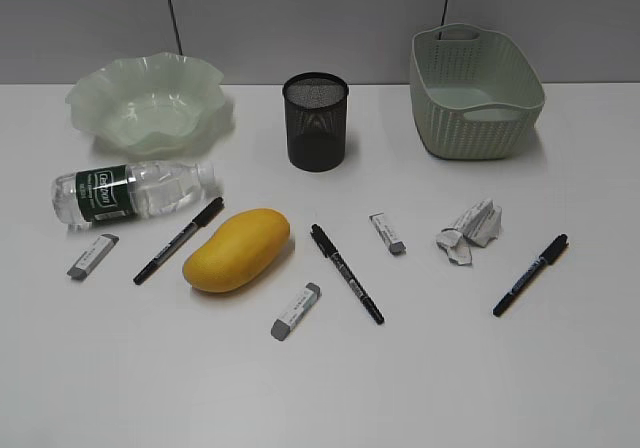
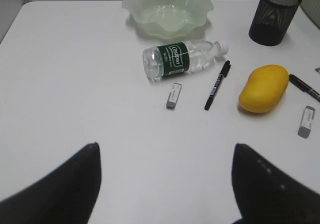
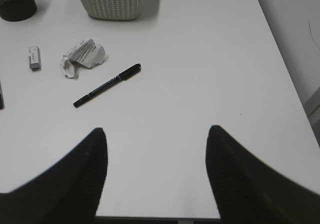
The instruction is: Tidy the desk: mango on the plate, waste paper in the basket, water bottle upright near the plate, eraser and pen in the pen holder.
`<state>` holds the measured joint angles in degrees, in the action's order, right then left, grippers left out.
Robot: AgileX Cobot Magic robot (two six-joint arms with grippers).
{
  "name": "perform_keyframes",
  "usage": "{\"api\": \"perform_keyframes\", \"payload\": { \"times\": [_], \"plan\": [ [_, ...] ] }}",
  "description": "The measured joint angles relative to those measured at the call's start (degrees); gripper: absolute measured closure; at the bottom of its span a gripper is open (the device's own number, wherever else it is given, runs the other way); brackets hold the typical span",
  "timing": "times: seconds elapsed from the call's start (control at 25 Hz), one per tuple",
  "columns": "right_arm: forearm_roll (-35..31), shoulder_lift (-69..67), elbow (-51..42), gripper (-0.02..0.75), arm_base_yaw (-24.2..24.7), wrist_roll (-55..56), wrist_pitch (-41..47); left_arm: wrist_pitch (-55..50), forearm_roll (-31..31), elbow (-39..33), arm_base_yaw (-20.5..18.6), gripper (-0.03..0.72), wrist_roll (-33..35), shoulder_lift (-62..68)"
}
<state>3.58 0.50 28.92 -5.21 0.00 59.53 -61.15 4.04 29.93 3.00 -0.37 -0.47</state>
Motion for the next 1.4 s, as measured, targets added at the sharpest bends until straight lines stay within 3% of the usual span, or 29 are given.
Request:
{"api": "perform_keyframes", "payload": {
  "times": [0.76, 1.2, 1.4],
  "plan": [
    [0.0, 0.0, 0.0, 0.241, 0.0, 0.0, 0.1, 0.9, 0.6, 0.6, 0.0, 0.107, 0.0, 1.3],
    [0.0, 0.0, 0.0, 0.241, 0.0, 0.0, 0.0, 20.9, 3.9, 2.2, 0.0, 0.108, 0.4, 30.5],
    [0.0, 0.0, 0.0, 0.241, 0.0, 0.0, 0.0, 27.5, 10.3, 2.3, 4.5, 0.108, 4.3, 49.3]
  ]
}}
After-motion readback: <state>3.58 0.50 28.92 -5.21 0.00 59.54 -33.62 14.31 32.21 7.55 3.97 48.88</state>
